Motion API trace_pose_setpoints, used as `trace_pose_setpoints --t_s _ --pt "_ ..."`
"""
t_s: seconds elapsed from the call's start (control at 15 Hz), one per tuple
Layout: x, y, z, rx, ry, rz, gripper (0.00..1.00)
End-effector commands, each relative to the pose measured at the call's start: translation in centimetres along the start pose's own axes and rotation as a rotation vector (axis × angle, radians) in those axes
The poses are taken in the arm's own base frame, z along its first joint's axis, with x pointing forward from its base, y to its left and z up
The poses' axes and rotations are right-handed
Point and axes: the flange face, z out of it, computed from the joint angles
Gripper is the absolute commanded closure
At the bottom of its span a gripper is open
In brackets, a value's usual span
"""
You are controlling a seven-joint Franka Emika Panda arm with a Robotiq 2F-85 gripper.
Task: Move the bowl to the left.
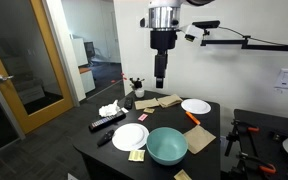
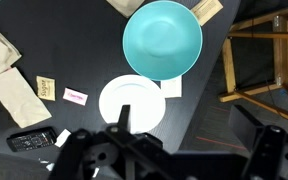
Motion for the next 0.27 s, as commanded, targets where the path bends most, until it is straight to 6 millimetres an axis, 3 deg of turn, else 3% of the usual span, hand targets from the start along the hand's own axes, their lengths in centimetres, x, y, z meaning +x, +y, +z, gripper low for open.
trace_pose_setpoints --t_s 0.0,0.2 --pt "-0.05 0.01 -0.25 -0.001 0.002 0.001 0.0" --pt "-0.11 0.04 -0.31 -0.001 0.003 0.001 0.0"
